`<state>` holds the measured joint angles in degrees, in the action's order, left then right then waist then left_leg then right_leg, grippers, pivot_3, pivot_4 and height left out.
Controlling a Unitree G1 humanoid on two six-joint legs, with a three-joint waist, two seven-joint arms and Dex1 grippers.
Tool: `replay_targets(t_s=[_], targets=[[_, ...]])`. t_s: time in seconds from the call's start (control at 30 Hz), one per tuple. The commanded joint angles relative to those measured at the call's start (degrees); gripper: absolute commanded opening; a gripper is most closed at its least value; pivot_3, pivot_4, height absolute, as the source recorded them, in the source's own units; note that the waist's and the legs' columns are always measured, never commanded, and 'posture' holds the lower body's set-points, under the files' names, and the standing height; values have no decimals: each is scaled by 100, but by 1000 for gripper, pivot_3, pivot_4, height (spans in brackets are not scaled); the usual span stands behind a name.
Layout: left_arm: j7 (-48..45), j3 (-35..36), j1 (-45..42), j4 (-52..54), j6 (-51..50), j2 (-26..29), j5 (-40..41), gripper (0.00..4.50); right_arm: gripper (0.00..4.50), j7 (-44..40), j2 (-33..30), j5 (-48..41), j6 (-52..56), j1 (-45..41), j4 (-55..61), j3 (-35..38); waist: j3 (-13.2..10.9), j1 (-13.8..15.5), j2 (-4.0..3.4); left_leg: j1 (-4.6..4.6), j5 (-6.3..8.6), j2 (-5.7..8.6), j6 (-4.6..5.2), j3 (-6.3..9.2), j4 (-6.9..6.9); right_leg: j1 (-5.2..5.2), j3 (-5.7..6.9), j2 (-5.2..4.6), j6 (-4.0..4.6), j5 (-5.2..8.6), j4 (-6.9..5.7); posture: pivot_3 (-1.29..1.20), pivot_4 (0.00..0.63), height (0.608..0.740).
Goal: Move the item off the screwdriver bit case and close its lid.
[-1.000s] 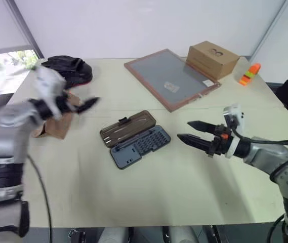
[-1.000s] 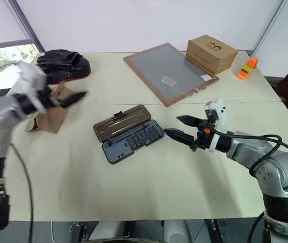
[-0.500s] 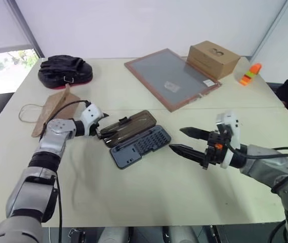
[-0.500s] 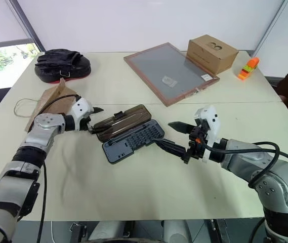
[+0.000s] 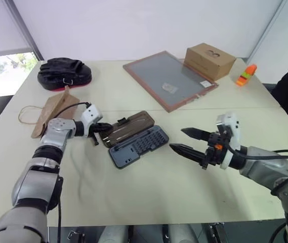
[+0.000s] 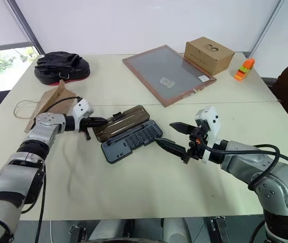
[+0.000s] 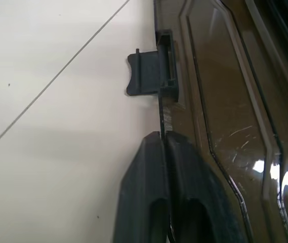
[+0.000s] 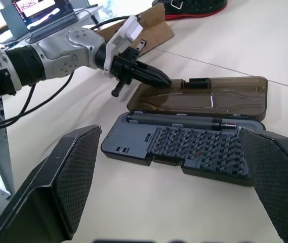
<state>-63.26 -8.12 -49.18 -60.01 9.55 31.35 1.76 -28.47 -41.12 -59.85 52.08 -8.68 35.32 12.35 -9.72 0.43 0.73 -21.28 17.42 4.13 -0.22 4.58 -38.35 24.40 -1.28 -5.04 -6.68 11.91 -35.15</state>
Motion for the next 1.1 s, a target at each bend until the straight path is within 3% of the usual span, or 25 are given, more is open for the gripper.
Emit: replay_targets(t_s=[0.03, 0.1, 0.27, 0.5, 1.03, 1.1], targets=[[81, -150, 119, -337, -4, -2, -354, 28, 4500, 13, -17, -97, -95, -95, 144, 106, 2, 2, 1, 0, 0, 0, 0, 0, 0, 0, 0, 0, 0, 0, 0, 0, 150, 740], [80, -153, 36, -371, 166, -15, -376, 28, 4500, 13, -13, -76, -92, -113, 121, 78, 3, 2, 2, 0, 0, 0, 0, 0, 0, 0, 0, 0, 0, 0, -1, 0, 150, 740], [-107, -367, -361, -297, 1735, -171, -650, 28, 4500, -70, -70, -32, -80, -158, 4, 68, 0, 31, 7, -4, 0, 0, -1, 1, 0, 2, 0, -1, 0, 0, 0, 0, 150, 740], [-251, -1162, -937, -577, 3617, -412, -1550, 28, 4500, -165, -148, 32, -67, -198, -91, 98, -3, 98, 15, -29, 9, 7, 14, 1, -3, 10, 3, -7, 0, 0, 25, 0, 150, 740], [-225, -1250, -992, -902, 3887, -655, -1709, 28, 4500, 71, -81, -29, -113, 12, 27, 142, -4, 30, 16, -29, 13, 5, 21, -1, 0, 11, 4, -3, -4, 3, 26, 0, 150, 740], [-163, -1209, -1018, -926, 3778, -648, -1702, 654, 4500, 48, -85, -12, -118, -2, -1, 134, -4, 29, 16, -29, 13, 5, 21, 0, 0, 11, 4, -3, -4, 3, 26, 0, 150, 740]])
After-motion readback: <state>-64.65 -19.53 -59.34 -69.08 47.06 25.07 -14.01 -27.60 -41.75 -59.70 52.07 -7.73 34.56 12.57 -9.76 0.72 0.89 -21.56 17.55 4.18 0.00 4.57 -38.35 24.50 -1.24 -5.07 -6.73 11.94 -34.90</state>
